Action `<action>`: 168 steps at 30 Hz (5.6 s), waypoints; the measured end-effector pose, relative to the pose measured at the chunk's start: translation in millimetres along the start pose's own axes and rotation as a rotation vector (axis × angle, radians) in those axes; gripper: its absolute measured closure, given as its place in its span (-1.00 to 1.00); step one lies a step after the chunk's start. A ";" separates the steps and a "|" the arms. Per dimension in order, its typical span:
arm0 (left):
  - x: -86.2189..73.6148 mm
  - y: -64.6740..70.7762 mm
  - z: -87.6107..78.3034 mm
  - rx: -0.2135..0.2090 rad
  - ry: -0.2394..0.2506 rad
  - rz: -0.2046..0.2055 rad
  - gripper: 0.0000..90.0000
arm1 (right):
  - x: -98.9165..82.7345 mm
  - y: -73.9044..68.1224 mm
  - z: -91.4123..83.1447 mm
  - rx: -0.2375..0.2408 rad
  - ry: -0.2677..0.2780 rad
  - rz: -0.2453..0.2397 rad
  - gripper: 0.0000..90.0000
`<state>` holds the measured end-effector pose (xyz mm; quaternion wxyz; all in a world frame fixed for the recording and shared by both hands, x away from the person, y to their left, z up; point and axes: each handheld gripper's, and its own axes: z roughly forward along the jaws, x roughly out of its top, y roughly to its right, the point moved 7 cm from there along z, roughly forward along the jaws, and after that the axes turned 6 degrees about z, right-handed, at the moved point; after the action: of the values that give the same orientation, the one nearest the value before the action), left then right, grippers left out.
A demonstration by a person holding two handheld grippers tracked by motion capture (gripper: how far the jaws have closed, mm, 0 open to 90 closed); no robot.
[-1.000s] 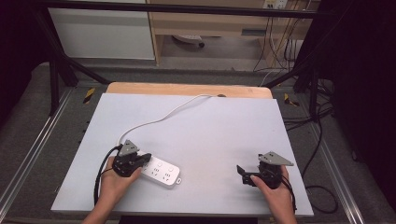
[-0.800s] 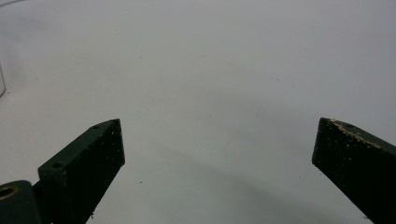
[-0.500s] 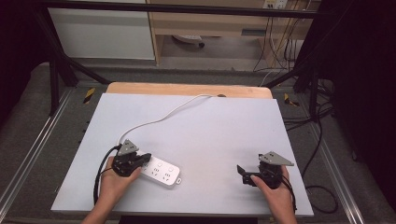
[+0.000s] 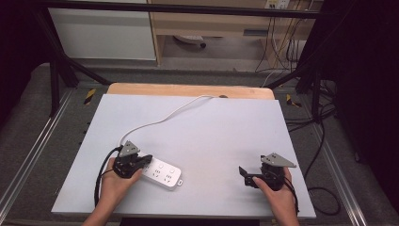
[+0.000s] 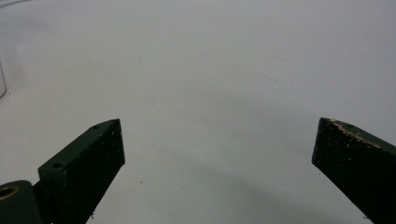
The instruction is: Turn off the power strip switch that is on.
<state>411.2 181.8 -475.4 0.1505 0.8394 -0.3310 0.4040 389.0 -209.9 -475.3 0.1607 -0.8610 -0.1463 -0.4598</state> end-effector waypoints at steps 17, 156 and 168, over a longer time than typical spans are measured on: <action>-0.5 0.6 0.1 0.009 -0.005 0.011 1.00 | 0.3 -0.1 -0.6 0.001 0.002 0.001 -0.93; 15.5 -2.6 -10.8 -0.004 0.223 -0.029 0.19 | 0.4 1.1 0.4 0.004 0.000 -0.005 -0.93; 20.5 -1.9 -12.2 0.005 0.266 -0.040 -0.27 | 0.3 1.1 0.3 0.003 -0.002 -0.006 -0.93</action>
<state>414.8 180.7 -451.8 0.1991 0.7853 -0.2903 0.5093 389.8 -210.7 -475.3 0.1608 -0.8608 -0.1497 -0.4592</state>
